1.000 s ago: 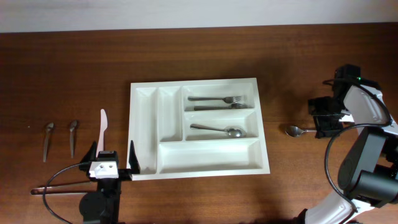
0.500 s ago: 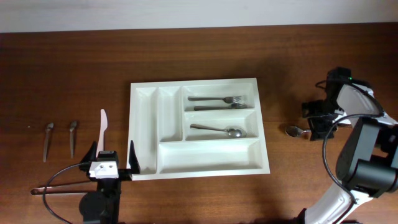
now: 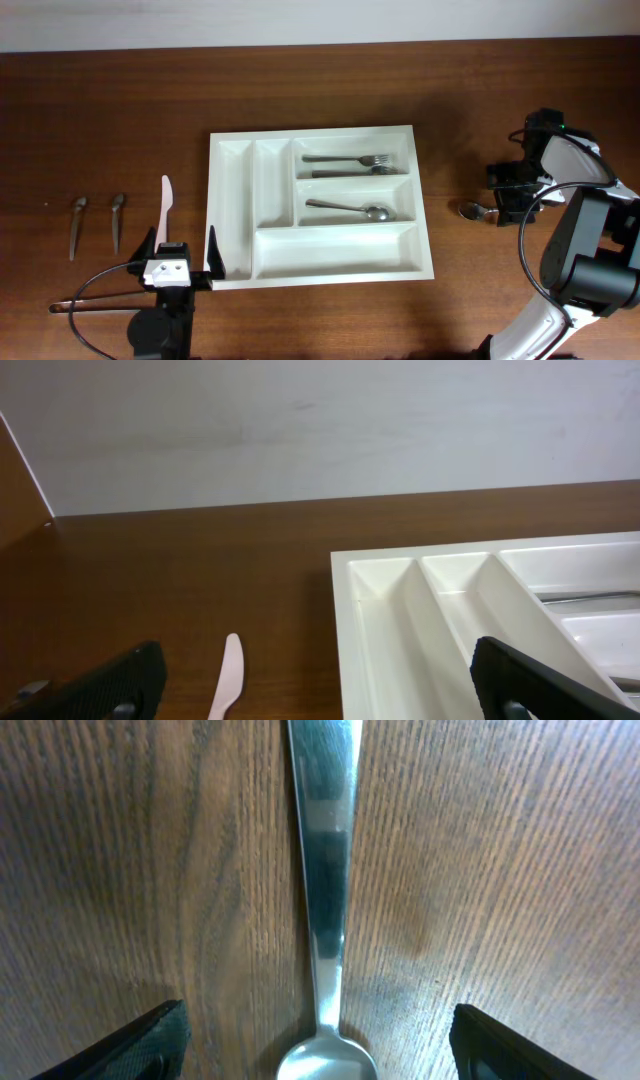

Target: Pack container

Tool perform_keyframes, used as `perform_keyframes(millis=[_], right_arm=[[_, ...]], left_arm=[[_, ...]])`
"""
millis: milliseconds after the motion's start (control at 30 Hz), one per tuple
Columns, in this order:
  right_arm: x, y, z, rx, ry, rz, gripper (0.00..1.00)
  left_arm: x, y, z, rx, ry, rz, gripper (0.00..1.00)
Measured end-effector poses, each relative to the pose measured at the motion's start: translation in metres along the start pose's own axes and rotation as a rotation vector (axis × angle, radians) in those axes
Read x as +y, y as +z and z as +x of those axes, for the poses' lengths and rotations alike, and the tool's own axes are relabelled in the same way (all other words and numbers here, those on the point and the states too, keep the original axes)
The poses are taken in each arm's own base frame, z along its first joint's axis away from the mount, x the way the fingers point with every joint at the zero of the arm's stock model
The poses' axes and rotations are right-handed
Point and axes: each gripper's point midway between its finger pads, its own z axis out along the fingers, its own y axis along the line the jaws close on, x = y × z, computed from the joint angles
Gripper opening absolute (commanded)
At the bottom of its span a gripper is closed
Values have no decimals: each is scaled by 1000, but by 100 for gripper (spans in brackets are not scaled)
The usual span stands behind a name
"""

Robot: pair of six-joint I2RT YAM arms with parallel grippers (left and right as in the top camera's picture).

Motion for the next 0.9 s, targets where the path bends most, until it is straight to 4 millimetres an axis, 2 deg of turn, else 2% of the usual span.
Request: perform_keyframes(millis=[200,433,533,767,900], right_arm=[[-6,12,2,3,2,4,84],[-6,13,1,-3,-7,2,82],[-5,13,0,-5,-11,-4,67],[-4,14,0,-7,-20,-8,25],[-4,14,0,-8,-24,-9,11]], left_arm=[[0,0,0,0,0,0,99],[0,0,0,0,0,0,99],[0,0,0,0,0,0,99],[0,0,0,0,0,0,99],[0,0,0,0,0,0,99]])
